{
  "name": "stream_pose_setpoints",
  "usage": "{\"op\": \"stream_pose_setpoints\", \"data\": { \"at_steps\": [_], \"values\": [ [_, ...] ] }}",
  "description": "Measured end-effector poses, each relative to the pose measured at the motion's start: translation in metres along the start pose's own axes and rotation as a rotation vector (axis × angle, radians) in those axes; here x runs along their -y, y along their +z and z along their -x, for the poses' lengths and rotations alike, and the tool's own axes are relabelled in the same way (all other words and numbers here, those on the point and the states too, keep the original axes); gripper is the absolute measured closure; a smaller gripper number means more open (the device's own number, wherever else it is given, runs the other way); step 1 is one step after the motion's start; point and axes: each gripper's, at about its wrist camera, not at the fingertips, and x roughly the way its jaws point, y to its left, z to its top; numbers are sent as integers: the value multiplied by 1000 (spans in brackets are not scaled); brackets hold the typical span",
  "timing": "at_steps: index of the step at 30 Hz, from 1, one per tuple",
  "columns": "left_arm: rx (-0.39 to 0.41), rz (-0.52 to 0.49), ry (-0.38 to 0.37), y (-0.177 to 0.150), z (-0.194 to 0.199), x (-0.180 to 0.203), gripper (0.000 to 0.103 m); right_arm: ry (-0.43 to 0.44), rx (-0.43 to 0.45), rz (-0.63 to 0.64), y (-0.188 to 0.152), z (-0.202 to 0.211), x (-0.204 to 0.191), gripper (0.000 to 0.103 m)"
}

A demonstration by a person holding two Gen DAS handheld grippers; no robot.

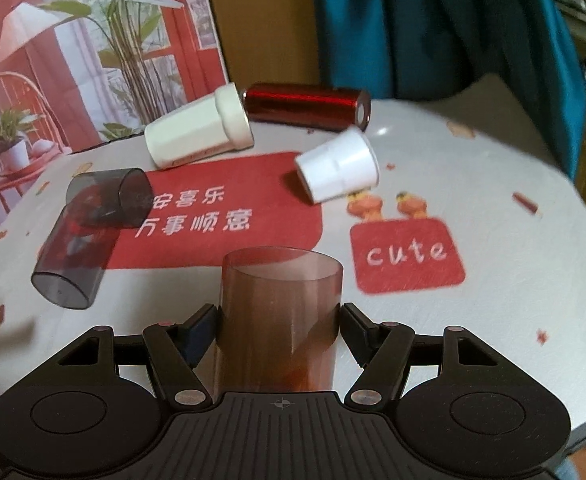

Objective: Flip cup upright
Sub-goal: 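Carry the upright amber cup with the right gripper toward the white cup, then lower the amber cup onto the table and open the right gripper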

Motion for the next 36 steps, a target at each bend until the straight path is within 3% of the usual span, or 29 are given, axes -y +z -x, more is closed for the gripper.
{"op": "stream_pose_setpoints", "data": {
  "at_steps": [10, 34, 36],
  "values": [
    [-13, -25, 9, -1, -2, 5, 0, -48, 111, 19, 10, 8, 0, 40],
    [-19, -21, -15, -1, -2, 5, 0, -49, 58, 48, 5, -5, -6, 40],
    [-12, -20, -26, 0, -1, 6, 0, -48, 52, 40, 5, -3, -6, 34]
  ]
}}
